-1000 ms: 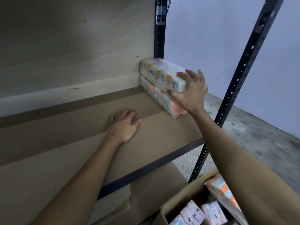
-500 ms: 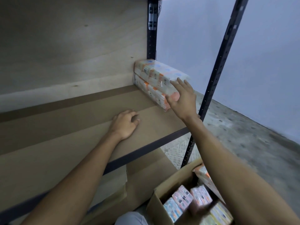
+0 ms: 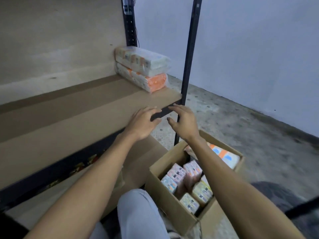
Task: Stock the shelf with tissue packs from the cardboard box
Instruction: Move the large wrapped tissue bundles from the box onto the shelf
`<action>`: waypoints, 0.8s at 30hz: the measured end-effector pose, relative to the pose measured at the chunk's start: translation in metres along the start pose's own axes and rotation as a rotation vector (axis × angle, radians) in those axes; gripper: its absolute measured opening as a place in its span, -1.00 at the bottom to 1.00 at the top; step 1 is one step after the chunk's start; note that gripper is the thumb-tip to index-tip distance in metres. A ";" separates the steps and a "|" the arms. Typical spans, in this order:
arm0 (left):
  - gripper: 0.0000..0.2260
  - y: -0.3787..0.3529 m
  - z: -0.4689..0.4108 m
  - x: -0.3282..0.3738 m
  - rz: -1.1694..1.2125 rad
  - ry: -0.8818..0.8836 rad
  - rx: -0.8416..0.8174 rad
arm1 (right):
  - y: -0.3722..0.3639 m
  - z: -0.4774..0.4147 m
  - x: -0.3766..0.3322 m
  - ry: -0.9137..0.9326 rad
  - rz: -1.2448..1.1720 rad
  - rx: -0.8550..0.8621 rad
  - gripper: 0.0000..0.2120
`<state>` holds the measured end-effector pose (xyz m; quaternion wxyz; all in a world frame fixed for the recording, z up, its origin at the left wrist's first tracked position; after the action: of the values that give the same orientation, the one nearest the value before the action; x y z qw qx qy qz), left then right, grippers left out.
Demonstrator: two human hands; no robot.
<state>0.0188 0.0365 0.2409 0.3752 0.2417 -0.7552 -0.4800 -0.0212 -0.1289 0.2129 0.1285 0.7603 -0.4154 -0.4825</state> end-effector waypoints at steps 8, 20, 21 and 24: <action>-0.63 -0.061 0.019 0.048 0.007 -0.157 -0.102 | 0.016 0.084 0.064 -0.204 0.082 -0.096 -0.57; -0.61 -0.181 0.011 0.073 0.036 -0.185 -0.383 | 0.042 0.145 0.167 -0.434 0.175 -0.138 -0.58; -0.61 -0.190 0.008 0.075 0.043 -0.191 -0.396 | 0.042 0.147 0.175 -0.445 0.178 -0.144 -0.58; -0.58 -0.217 -0.003 0.078 0.064 -0.190 -0.444 | 0.040 0.151 0.201 -0.474 0.214 -0.170 -0.58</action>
<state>-0.0245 -0.1134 0.0714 0.3615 0.0830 -0.6704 -0.6427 -0.1302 -0.2747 0.0349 0.1412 0.5646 -0.4700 -0.6636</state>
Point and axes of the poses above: each hand's wrist, its own z-axis away from the middle knuckle, its own y-axis out of the back of the hand, x = y × z, the point moved 3 cm from there along -z, towards the middle knuckle, and after that the axes turned 11 degrees about -z, right-handed, at the moved point
